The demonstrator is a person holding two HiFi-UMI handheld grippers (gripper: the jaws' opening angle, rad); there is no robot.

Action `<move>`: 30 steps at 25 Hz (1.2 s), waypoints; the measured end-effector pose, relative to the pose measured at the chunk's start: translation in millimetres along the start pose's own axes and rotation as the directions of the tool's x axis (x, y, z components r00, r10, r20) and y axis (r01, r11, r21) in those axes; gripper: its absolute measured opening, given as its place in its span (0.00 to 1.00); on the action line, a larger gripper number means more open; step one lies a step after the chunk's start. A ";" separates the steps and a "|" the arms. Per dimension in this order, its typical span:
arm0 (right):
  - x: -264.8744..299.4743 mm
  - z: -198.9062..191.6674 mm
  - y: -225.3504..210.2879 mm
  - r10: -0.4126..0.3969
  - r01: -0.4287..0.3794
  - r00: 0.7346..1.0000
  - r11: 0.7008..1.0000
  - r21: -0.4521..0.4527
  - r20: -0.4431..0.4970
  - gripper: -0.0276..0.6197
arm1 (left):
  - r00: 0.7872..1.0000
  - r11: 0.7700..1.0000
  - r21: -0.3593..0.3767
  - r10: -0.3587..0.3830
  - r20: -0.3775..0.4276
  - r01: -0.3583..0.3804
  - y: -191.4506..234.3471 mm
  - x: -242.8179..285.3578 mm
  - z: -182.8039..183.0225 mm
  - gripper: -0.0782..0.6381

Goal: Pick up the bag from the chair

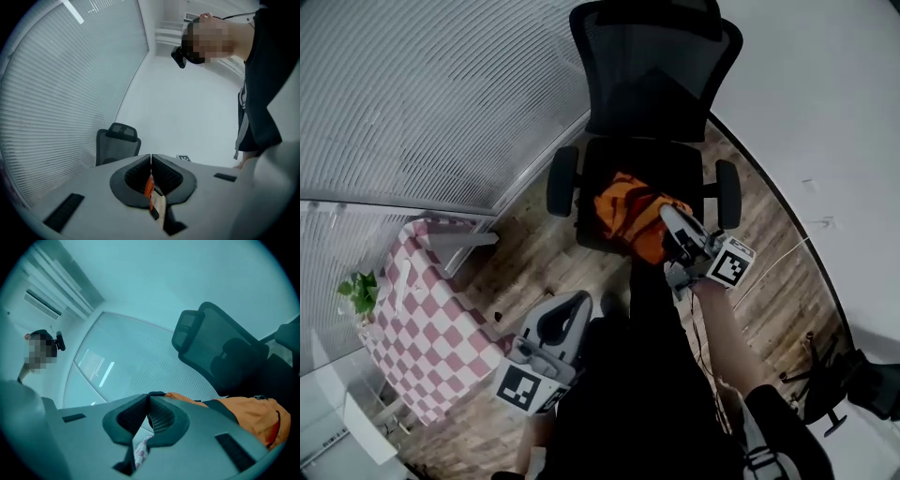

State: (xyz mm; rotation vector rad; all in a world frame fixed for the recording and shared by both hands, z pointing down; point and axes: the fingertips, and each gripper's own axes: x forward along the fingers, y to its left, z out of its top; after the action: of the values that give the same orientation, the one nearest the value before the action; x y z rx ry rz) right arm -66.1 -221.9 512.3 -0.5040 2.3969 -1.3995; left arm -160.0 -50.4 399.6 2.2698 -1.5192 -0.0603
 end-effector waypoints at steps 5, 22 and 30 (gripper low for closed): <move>-21.3 -14.1 58.6 0.002 0.001 0.999 0.996 -0.084 0.038 0.09 | 0.998 0.998 0.031 -0.056 0.024 0.055 -9.7 -57.4 0.9 0.16; -138.6 -58.2 192.1 0.079 -0.062 0.985 0.992 -0.112 0.156 0.09 | 0.982 0.982 0.112 -0.162 0.100 0.151 -66.6 -102.2 0.6 0.16; -200.4 -67.8 237.2 0.107 -0.084 0.981 0.986 -0.144 0.159 0.09 | 0.973 0.973 0.085 -0.221 0.059 0.216 -130.6 -97.0 -19.9 0.16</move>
State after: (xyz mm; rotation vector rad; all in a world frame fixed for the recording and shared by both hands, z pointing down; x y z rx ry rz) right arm 48.7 29.3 355.0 -0.5104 2.3576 -1.1125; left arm -79.7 84.8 353.5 2.5135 -1.3183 -0.1447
